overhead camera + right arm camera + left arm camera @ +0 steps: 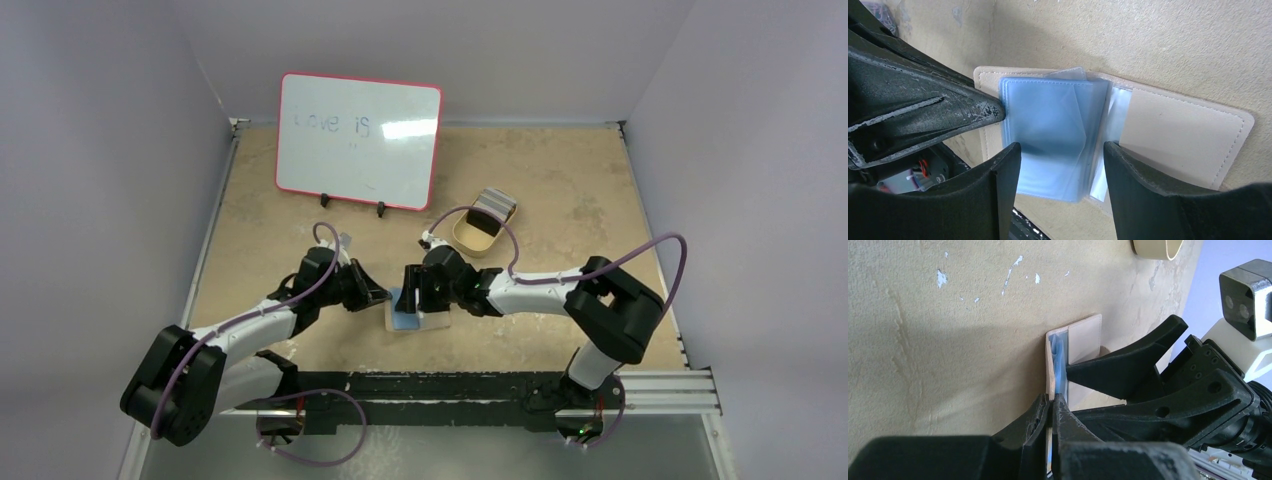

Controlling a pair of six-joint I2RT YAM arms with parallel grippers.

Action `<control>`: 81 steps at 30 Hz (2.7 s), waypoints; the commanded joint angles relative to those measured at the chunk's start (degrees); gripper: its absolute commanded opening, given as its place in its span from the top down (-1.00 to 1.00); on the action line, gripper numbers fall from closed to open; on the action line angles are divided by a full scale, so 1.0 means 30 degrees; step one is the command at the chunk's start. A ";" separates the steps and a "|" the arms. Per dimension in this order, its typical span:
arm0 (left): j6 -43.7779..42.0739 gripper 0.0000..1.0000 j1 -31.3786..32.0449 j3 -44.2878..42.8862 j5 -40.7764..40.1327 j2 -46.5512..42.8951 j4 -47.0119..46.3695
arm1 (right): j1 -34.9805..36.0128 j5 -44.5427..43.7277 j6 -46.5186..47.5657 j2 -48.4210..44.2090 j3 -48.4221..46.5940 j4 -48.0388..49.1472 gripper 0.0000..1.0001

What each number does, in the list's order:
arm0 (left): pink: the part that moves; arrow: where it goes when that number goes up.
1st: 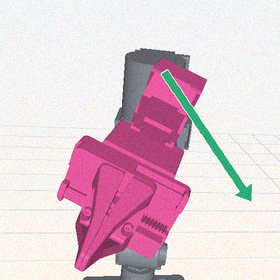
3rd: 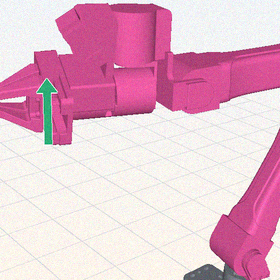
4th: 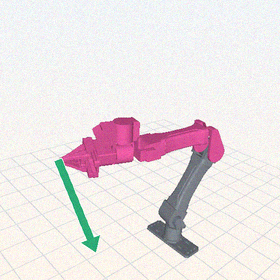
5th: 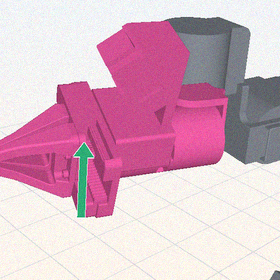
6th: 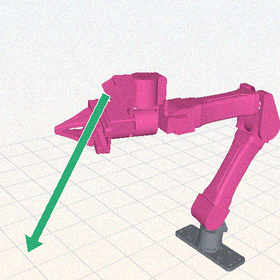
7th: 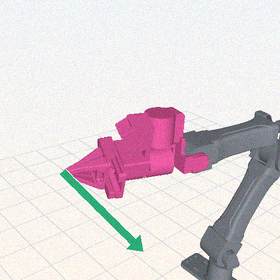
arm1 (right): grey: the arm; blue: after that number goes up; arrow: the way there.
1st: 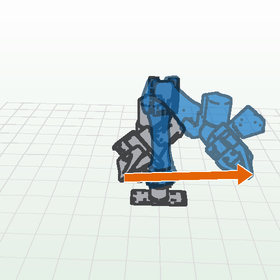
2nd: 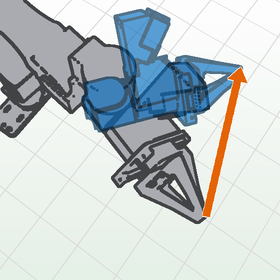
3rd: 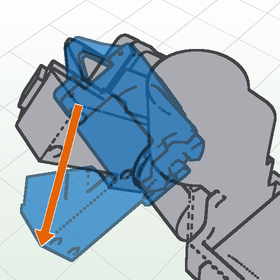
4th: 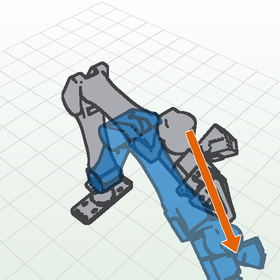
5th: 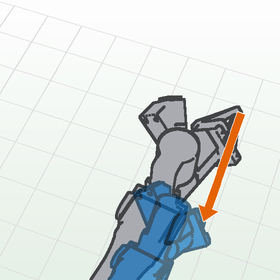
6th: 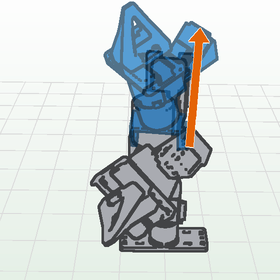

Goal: Put the credit cards into the card holder
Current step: Open the card holder at the center of the board.

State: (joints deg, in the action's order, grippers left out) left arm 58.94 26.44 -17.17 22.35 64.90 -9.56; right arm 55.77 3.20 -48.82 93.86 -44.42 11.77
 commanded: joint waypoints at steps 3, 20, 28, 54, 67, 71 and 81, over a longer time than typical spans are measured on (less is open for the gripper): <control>-0.0290 1.00 0.0131 -0.0580 0.0327 -0.0461 -0.0797 | 0.0047 0.0436 -0.0080 0.0058 -0.0502 0.0725 -0.30; -0.0194 1.00 0.0124 -0.0576 0.0197 -0.0282 -0.0852 | 0.0065 0.0449 -0.0473 0.0196 -0.0693 0.0764 -0.37; -0.0184 1.00 0.0124 -0.0590 0.0168 -0.0247 -0.0841 | 0.0072 0.0241 -0.0528 0.0324 -0.0724 0.0636 -0.40; -0.1243 1.00 0.0124 -0.1333 -0.0329 0.0238 0.0742 | 0.0076 -0.4465 -0.0847 -0.1647 -0.0657 -0.4873 -0.23; -0.0961 1.00 0.0124 -0.1481 -0.0218 -0.0147 0.0726 | 0.0250 -0.2518 -0.0422 -0.2946 0.0305 -0.2528 -0.22; -0.0969 1.00 0.0127 -0.1457 -0.0248 -0.0122 0.0700 | 0.0648 -0.1684 -0.0605 -0.2387 -0.0160 -0.1428 -0.28; -0.0896 1.00 0.0131 -0.1339 -0.0256 -0.0106 0.0644 | 0.0902 -0.1898 -0.0508 -0.0406 -0.1437 -0.1543 -0.32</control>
State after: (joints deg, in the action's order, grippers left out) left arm 56.40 26.70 -19.29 21.67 65.56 -6.07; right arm 58.24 -2.13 -50.92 92.38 -46.06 5.96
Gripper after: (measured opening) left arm 0.019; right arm 0.657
